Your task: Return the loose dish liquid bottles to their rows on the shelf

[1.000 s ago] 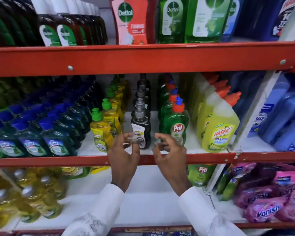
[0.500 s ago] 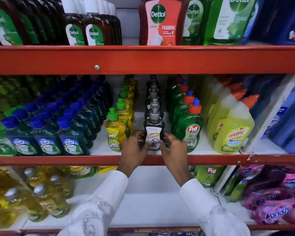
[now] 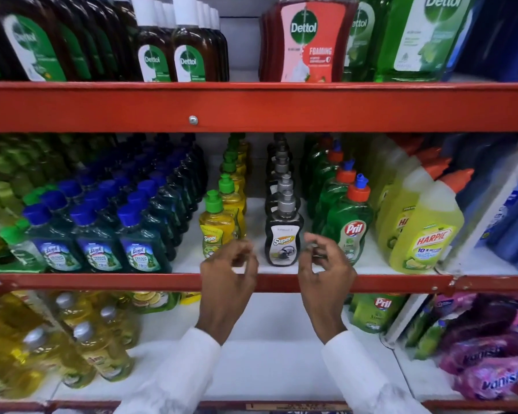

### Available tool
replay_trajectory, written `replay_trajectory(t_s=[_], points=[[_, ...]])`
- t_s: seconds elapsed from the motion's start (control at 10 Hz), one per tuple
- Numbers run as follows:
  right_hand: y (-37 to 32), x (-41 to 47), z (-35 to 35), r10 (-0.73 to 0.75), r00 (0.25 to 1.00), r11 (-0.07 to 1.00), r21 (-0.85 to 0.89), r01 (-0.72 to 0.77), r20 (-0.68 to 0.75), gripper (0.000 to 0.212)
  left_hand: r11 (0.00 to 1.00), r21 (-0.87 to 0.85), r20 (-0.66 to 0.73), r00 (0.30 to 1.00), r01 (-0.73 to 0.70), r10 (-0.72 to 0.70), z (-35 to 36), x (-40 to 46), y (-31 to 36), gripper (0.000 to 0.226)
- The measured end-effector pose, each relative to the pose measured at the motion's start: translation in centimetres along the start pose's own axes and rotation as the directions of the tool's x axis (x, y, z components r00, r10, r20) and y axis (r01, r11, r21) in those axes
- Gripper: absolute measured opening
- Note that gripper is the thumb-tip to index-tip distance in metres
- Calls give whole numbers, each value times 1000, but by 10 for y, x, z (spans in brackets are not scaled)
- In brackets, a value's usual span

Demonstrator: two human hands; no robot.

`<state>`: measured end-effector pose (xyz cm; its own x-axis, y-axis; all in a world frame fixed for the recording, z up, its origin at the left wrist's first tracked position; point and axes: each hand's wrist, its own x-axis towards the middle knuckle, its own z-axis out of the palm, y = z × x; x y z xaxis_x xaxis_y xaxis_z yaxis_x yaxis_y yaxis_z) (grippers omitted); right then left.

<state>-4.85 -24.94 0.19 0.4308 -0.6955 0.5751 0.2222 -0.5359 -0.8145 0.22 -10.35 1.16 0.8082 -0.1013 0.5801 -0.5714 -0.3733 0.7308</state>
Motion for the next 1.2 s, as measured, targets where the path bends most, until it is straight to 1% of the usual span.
replay_trajectory(t_s=[0.1, 0.2, 0.3, 0.4, 0.5, 0.7, 0.9, 1.0, 1.1, 1.2], points=[[-18, -16, 23, -55, 984, 997, 56, 46, 167, 26, 1000, -23, -225, 974, 2, -8, -30, 1, -12, 12], [-28, -23, 55, 8, 917, 1000, 4, -11, 399, 37, 992, -13, -195, 973, 125, -126, -44, 19, -30, 38], [-31, -22, 79, 44, 878, 998, -55, -20, 476, 42, 967, 69, 52, 967, 246, -250, -47, 35, -44, 61], [-31, -22, 87, 76, 866, 995, -93, -34, 494, 37, 959, 133, 182, 945, 251, -273, -46, 42, -53, 46], [-30, -24, 86, 94, 865, 994, -88, -58, 492, 38, 973, 124, 176, 961, 194, -214, -46, 40, -54, 37], [-27, -25, 83, 88, 887, 992, -121, -37, 452, 38, 990, 46, 170, 975, 137, -143, -43, 35, -53, 41], [-27, -27, 85, 108, 889, 986, -164, -38, 445, 38, 986, 30, 181, 969, 163, -166, -42, 33, -54, 49], [-32, -30, 82, 124, 901, 985, -160, -62, 415, 38, 984, 35, 202, 963, 174, -177, -43, 32, -54, 55], [-49, -31, 60, 100, 968, 994, -72, -86, 231, 30, 982, 89, 164, 970, 166, -179, -53, 28, -48, 65], [-72, -31, 3, -21, 995, 995, 90, 30, -97, 22, 990, 132, 1, 999, -47, 48, -73, 27, -19, 48]])
